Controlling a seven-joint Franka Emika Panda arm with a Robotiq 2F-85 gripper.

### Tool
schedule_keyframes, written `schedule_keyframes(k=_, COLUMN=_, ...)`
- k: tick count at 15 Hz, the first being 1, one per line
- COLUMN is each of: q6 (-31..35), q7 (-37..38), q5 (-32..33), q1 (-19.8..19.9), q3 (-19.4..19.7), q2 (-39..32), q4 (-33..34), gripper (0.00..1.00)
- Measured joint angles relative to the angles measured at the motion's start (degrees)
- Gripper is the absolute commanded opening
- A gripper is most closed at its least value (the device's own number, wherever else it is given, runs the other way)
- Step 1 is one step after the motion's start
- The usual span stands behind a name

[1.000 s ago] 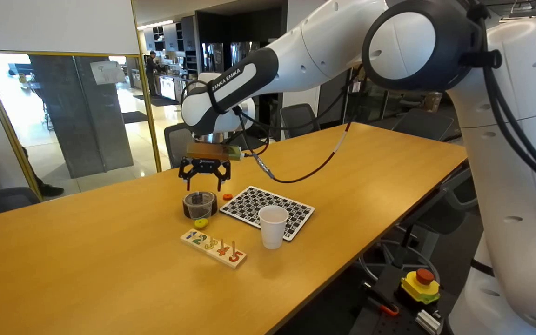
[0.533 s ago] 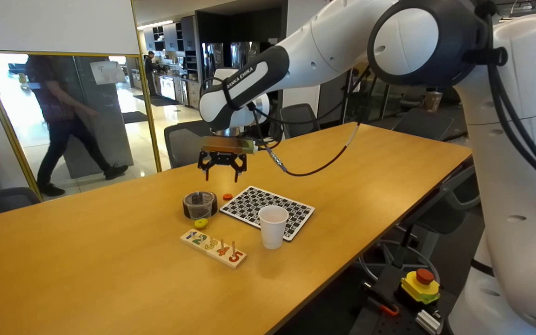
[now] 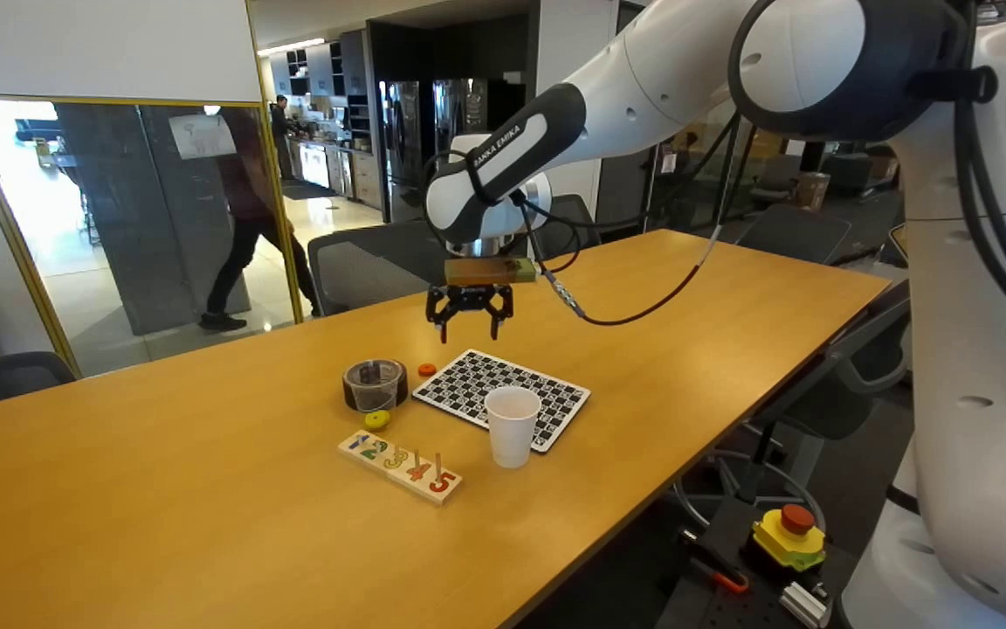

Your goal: Put the yellow rings in the clear cup and the orange rings in the white cup

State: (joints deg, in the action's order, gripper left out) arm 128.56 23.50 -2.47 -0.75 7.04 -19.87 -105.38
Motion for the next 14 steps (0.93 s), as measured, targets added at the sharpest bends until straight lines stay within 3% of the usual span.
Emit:
schedule_keyframes(k=7, q6=0.6, q7=-14.0, q5=-0.9, q1=3.3, q3=-1.2, q2=-0.2, q4=-6.9, gripper=1.0)
schedule_keyframes(k=14, q6=4.7, q7=-18.1, q5=-1.2, q1=3.9, q3=-2.1, q2=-1.3, q4=-11.6, gripper=1.0)
